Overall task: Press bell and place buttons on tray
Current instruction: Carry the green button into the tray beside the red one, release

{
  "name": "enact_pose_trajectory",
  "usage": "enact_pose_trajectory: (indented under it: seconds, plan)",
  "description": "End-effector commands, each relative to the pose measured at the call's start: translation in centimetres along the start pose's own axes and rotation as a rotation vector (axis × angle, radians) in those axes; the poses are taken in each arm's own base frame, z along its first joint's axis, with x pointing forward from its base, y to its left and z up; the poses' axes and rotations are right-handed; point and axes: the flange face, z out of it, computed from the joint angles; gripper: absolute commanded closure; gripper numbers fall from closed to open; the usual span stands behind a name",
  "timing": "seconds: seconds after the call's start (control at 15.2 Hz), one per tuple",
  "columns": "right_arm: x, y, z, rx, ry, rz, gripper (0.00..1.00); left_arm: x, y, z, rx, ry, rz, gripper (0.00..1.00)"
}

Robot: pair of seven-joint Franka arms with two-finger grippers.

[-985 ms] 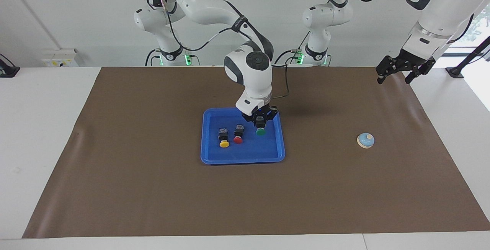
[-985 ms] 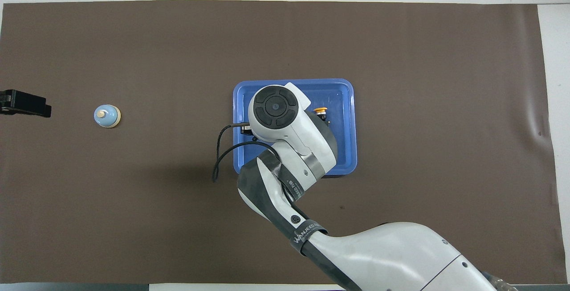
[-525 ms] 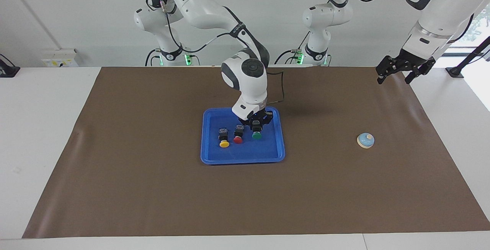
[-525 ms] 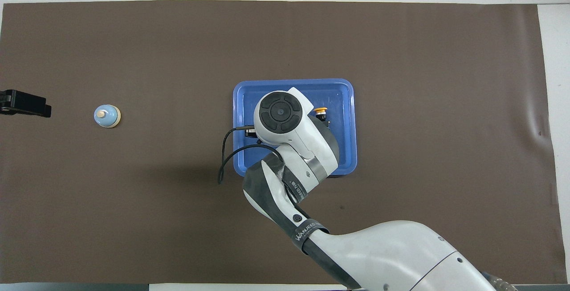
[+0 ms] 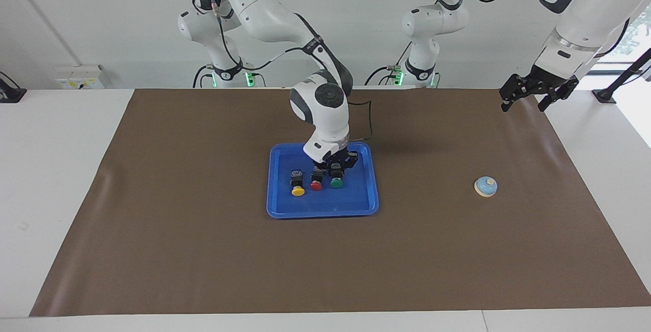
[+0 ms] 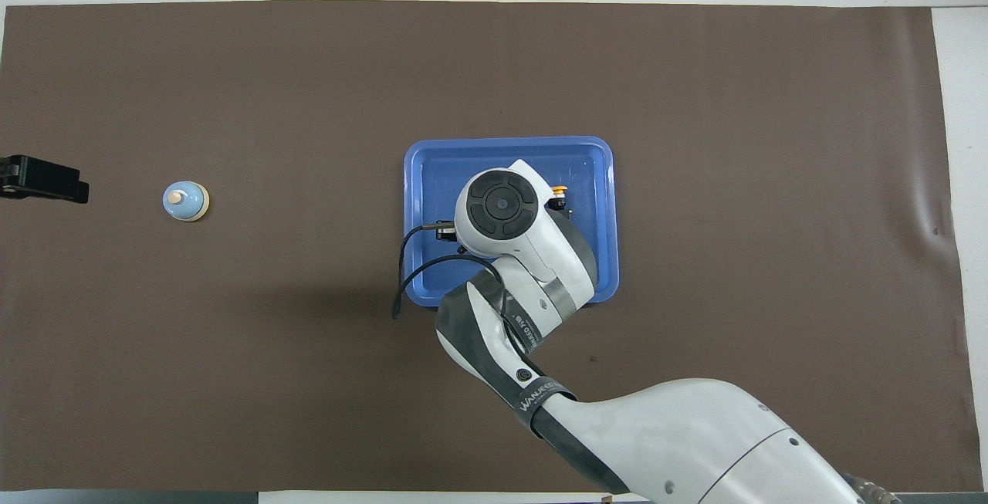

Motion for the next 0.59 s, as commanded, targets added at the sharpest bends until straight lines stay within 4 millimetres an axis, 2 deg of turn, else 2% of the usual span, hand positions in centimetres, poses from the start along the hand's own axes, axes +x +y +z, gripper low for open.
enact_pose_trajectory:
  seconds: [0.0,0.07,0.13,0.2,0.39,0.46,0.53]
  plan:
    - [2.0,-0.8,-6.3,-0.010,-0.006,0.002,0.00,-0.7,0.0,-0.1,-0.004,0.003,0.002,0.00]
    - [2.5,-0.6,-8.3,-0.012,-0.002,0.003,0.00,-0.7,0.0,-0.1,-0.004,0.003,0.002,0.00]
    - [2.9,0.1,-9.4,-0.014,0.000,-0.008,0.00,-0.7,0.0,-0.1,-0.004,0.003,0.002,0.00]
    - [3.2,1.7,-12.8,-0.004,0.027,-0.036,0.00,-0.7,0.0,-0.1,-0.004,0.003,0.002,0.00]
    - [4.0,9.4,-21.4,-0.025,0.037,-0.184,0.00,-0.7,0.0,-0.1,-0.004,0.003,0.002,0.00]
    - [4.0,11.7,-23.5,-0.033,0.034,-0.206,0.00,-0.7,0.0,-0.1,-0.004,0.003,0.002,0.00]
    - [4.2,14.8,-25.8,-0.039,0.035,-0.213,0.00,-0.7,0.0,-0.1,-0.004,0.003,0.002,0.00]
